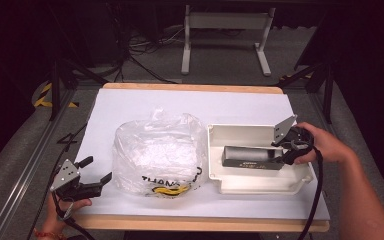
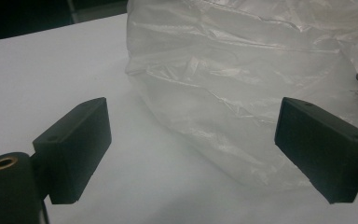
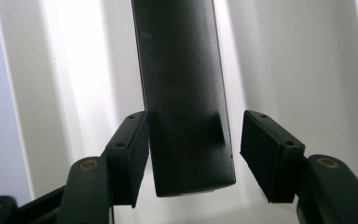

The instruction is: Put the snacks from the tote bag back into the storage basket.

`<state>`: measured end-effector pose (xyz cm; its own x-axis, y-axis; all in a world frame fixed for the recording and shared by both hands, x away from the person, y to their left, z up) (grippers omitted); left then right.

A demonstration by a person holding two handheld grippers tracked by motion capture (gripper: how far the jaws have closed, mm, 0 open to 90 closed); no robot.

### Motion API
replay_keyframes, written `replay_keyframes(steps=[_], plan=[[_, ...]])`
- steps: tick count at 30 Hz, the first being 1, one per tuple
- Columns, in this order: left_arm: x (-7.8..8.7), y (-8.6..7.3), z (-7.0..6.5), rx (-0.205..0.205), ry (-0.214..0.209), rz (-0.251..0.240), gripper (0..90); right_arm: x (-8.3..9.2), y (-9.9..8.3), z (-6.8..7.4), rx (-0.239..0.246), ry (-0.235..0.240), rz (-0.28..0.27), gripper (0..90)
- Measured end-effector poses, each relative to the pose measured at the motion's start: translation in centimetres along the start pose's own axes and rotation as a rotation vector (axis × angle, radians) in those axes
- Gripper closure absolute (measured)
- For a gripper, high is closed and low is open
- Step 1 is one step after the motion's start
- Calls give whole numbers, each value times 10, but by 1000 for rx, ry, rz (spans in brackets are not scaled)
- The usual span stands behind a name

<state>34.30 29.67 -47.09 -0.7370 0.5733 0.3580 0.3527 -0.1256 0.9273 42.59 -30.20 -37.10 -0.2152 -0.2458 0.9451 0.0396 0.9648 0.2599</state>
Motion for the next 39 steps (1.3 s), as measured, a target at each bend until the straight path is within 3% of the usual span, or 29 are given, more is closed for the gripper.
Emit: replay_keyframes(steps=[7,9,14,16,22,39], plan=[[0,0,1,7,2,0,115,9,-2,0,-59,-90,-94,397],[0,0,1,12,0,-3,115,12,-3,0,-96,-120,-144,398],[-1,0,1,17,-5,3,115,17,-6,-1,-172,-206,-201,386],[0,0,2,16,-4,0,116,19,-9,-2,-232,-235,-239,385],[-1,0,2,18,-11,6,116,20,-13,5,-295,-311,-287,364],[0,0,2,23,-18,-1,116,25,-23,33,-435,-403,-354,274]])
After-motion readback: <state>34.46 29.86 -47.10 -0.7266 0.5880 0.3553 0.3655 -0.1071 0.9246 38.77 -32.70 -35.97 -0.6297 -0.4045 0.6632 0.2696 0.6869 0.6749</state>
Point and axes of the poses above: each handheld gripper's, and its own axes: x roughly backward along the jaws, y roughly out of its top, z roughly to its left, the point moved 3 cm from there along -x, roughly forward along the jaws, and after that the axes turned 7 degrees about x, right-handed, at the moved point
